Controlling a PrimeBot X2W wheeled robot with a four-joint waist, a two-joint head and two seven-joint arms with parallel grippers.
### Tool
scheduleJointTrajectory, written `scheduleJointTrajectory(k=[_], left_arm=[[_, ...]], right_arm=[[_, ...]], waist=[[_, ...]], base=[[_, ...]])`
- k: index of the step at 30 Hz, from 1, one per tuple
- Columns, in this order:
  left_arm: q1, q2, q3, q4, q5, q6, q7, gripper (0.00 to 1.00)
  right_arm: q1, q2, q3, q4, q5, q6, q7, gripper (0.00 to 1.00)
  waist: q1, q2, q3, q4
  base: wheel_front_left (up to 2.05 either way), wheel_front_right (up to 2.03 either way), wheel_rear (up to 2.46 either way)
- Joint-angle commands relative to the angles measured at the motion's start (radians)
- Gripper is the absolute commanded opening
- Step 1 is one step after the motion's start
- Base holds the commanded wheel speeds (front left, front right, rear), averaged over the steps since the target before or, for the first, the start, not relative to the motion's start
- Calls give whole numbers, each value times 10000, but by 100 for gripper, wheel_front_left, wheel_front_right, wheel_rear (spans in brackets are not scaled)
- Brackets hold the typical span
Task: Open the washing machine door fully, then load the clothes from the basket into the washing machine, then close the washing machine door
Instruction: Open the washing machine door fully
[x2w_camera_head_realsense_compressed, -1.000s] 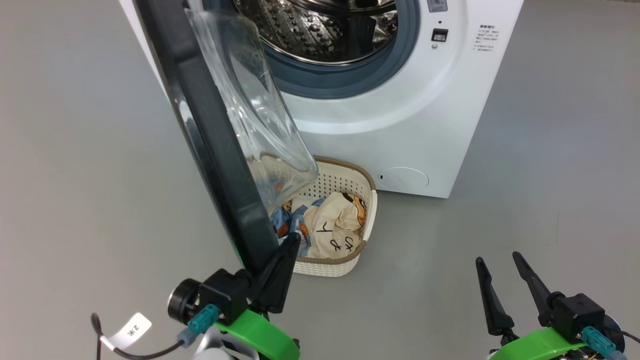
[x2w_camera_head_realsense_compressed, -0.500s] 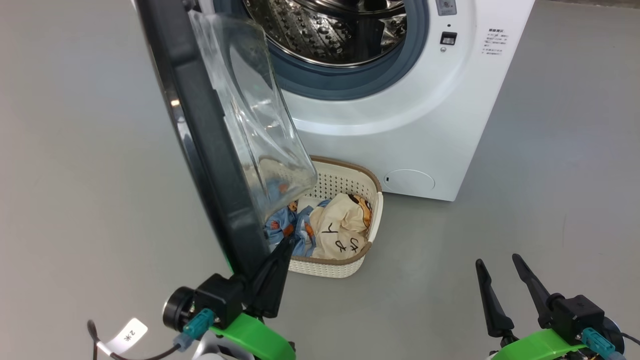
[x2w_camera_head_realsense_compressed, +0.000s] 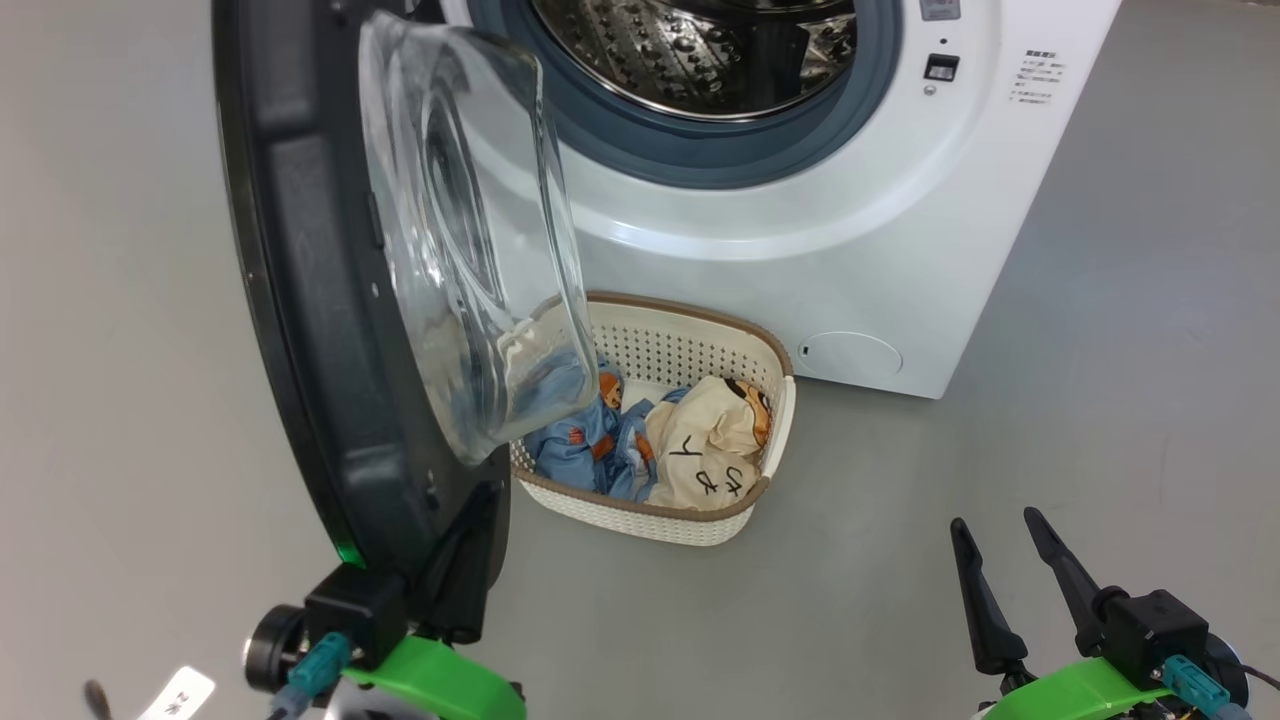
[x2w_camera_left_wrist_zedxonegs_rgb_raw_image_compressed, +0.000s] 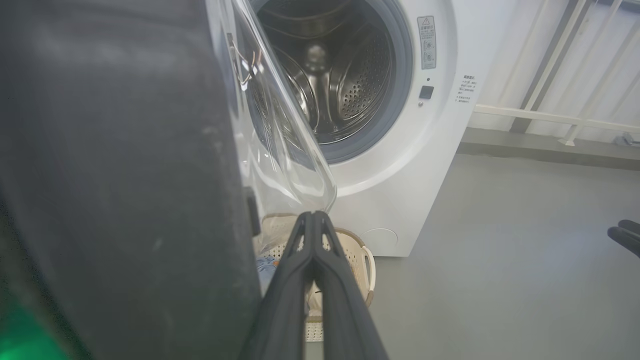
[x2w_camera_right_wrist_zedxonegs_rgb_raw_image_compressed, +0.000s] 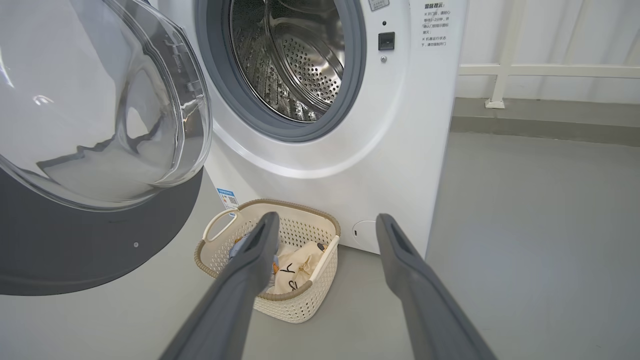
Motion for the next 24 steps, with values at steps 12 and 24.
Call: scheduleJointTrajectory(k=[12,24], left_arm=[[496,873,1167,-913,-289,630,117,0],[657,1091,1848,-356,-653,800,-79,0]], right_arm=[[-202,-79,261,-234,66,14,-120,100],[-180,-79,290,-166,21,14,-120,100]], waist=[[0,0,51,345],[0,0,-110,707]], base=[[0,0,0],[0,0,0]])
